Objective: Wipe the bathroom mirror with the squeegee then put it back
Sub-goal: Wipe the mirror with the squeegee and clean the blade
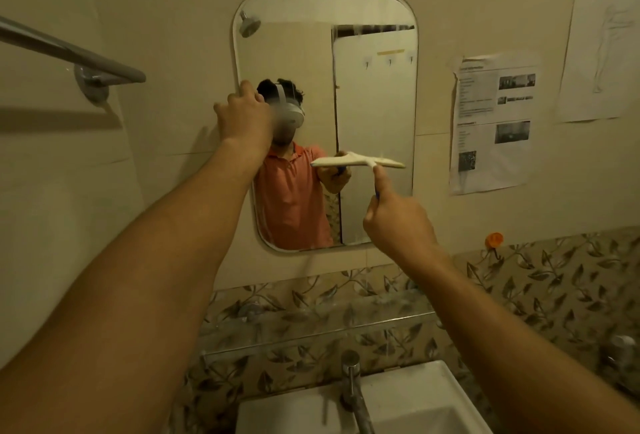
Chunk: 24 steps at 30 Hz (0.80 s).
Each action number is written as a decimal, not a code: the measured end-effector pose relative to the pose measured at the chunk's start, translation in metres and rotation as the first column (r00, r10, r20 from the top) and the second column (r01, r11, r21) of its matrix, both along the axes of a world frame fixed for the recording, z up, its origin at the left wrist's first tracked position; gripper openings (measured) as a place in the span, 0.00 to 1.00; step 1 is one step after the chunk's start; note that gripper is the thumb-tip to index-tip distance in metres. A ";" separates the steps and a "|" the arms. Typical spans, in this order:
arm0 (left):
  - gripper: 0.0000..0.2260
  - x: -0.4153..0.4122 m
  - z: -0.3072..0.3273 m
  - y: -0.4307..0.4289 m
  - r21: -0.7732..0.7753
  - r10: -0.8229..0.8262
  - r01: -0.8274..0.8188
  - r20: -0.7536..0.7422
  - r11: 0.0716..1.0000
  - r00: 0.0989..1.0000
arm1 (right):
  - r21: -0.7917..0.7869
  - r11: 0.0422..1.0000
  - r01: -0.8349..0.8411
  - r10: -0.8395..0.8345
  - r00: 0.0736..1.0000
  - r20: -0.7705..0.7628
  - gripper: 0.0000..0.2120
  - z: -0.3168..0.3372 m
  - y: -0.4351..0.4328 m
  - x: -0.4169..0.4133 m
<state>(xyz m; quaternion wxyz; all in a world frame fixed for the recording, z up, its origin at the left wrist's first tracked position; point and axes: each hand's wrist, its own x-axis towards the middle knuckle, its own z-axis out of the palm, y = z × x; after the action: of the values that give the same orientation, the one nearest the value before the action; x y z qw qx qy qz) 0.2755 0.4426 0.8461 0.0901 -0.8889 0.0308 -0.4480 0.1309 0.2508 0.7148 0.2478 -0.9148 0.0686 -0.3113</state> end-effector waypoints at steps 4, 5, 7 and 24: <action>0.21 0.003 -0.001 0.000 -0.003 0.004 -0.004 0.012 1.000 1.000 | 0.011 1.000 0.015 -0.014 0.998 -0.067 0.34 -0.027 0.001 0.001; 0.22 0.004 -0.001 0.000 -0.005 0.004 -0.004 0.011 1.000 1.000 | 0.015 1.000 0.018 -0.017 0.996 -0.086 0.34 -0.035 0.001 0.000; 0.23 0.005 -0.001 0.000 -0.010 0.000 0.000 0.009 1.000 1.000 | 0.022 0.999 0.030 -0.027 0.992 -0.121 0.35 -0.050 0.001 -0.001; 0.22 0.003 -0.001 0.000 -0.014 -0.009 0.009 -0.008 1.000 1.000 | 0.093 0.995 0.023 0.003 0.964 -0.266 0.31 -0.120 -0.011 -0.006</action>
<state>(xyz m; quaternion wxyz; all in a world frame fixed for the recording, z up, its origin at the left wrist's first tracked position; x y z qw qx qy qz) 0.2784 0.4429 0.8453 0.0817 -0.8912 0.0321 -0.4451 0.1254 0.2403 0.5943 0.2784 -0.9351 0.1208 -0.1833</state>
